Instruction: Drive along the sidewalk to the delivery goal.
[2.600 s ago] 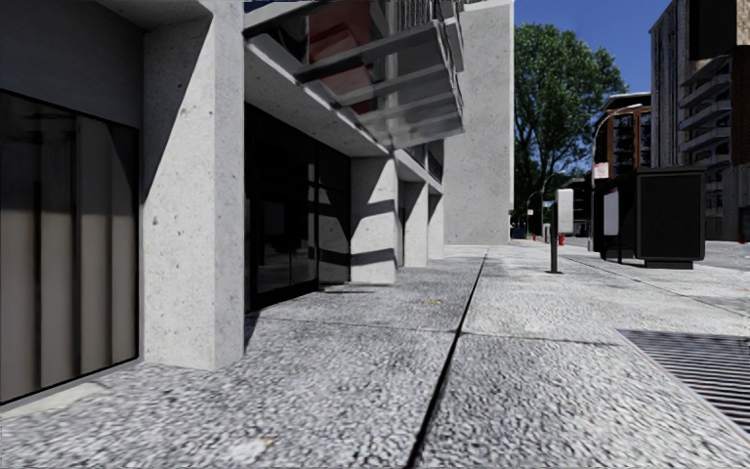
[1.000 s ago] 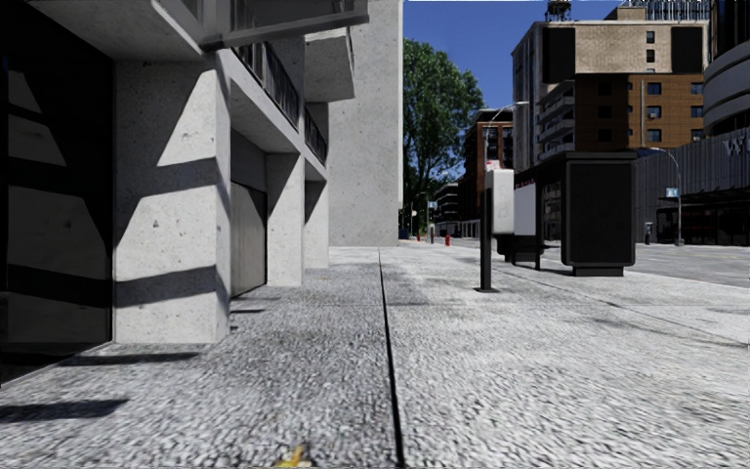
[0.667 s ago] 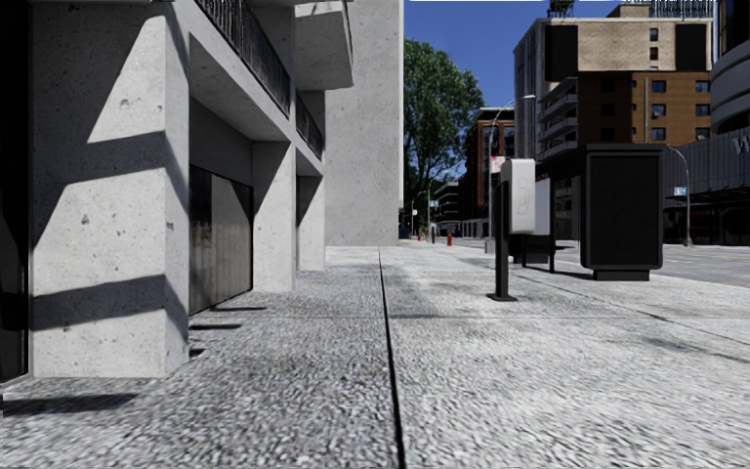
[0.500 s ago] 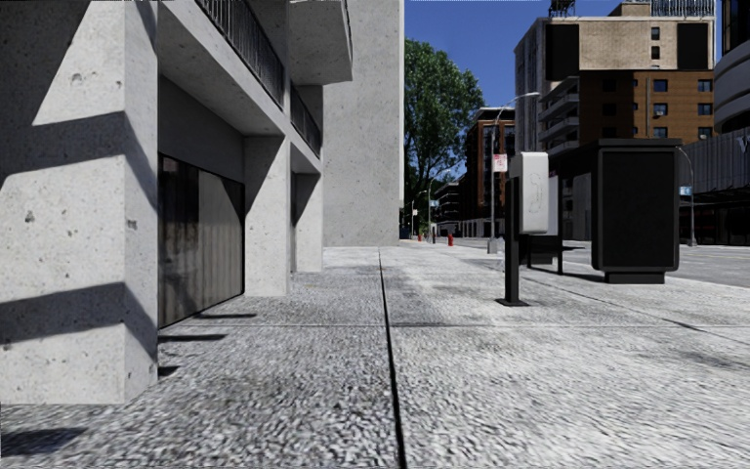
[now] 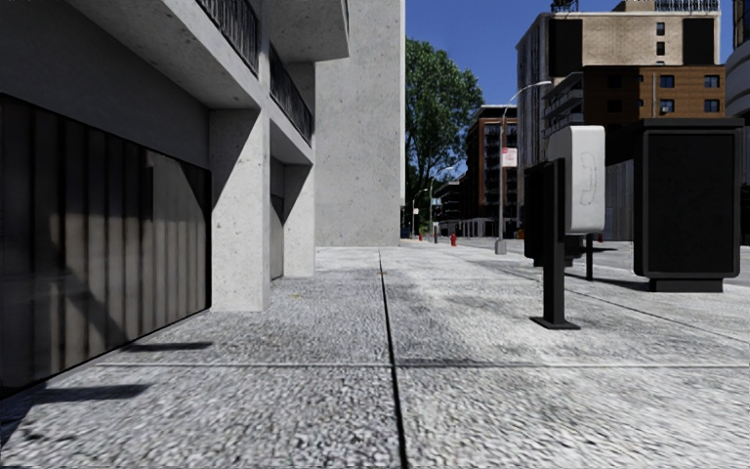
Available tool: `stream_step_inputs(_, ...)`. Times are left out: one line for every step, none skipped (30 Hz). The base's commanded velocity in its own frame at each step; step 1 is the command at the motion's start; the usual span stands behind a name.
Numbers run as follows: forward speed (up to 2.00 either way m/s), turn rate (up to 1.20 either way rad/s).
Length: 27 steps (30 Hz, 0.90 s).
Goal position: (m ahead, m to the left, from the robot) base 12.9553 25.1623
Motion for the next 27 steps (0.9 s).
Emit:
stream_step_inputs(2.00,0.00)
stream_step_inputs(2.00,0.00)
stream_step_inputs(2.00,0.00)
stream_step_inputs(2.00,0.00)
stream_step_inputs(2.00,0.00)
stream_step_inputs(2.00,0.00)
stream_step_inputs(2.00,0.00)
stream_step_inputs(2.00,0.00)
stream_step_inputs(2.00,0.00)
stream_step_inputs(2.00,0.00)
stream_step_inputs(2.00,0.00)
stream_step_inputs(2.00,0.00)
stream_step_inputs(2.00,0.00)
stream_step_inputs(2.00,0.00)
stream_step_inputs(2.00,0.00)
stream_step_inputs(2.00,0.00)
stream_step_inputs(2.00,0.00)
stream_step_inputs(2.00,0.00)
stream_step_inputs(2.00,0.00)
stream_step_inputs(2.00,0.00)
stream_step_inputs(2.00,0.00)
stream_step_inputs(2.00,0.00)
stream_step_inputs(2.00,0.00)
stream_step_inputs(2.00,0.00)
stream_step_inputs(2.00,0.00)
stream_step_inputs(2.00,0.00)
stream_step_inputs(2.00,0.00)
